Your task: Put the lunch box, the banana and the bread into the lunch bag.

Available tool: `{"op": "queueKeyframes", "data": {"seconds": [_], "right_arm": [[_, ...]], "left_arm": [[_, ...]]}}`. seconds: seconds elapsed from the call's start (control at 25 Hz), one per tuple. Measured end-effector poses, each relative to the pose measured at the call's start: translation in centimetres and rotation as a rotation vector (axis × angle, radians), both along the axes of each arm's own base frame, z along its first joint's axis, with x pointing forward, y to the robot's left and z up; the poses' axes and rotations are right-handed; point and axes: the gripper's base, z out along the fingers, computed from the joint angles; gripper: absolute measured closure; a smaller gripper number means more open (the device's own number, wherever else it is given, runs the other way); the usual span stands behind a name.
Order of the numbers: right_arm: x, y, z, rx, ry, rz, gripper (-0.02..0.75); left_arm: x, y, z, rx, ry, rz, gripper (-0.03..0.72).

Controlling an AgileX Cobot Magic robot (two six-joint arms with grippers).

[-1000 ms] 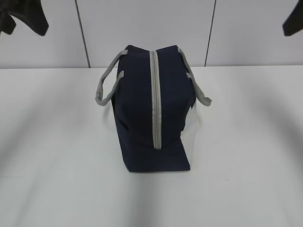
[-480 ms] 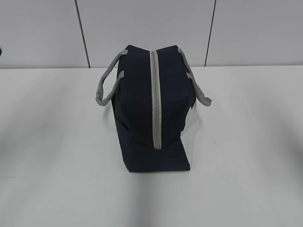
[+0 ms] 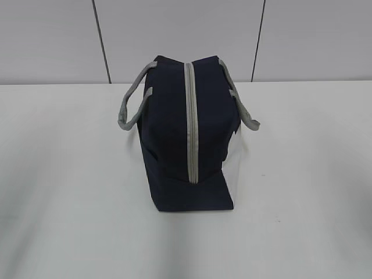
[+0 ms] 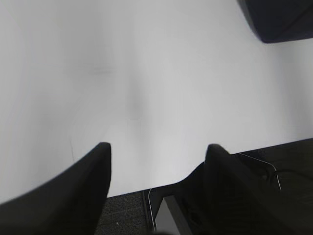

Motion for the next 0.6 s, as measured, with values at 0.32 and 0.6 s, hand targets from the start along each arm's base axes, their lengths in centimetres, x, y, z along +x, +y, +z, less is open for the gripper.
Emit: {"op": "queueKeyframes", "data": {"seconds": [0.32, 0.6], "right_arm": [[-3.3, 0.3, -3.9, 0.000, 0.056, 0.019, 0.209], [-5.8, 0.2, -3.7, -0.040, -0.036, 0.018, 0.209]], "left_arm": [[-4.7, 2.0, -2.7, -0.010, -0.086, 0.004, 0.271], [-7.6, 3.1, -4.9, -0.033, -0.151, 0.006, 0.271]]}}
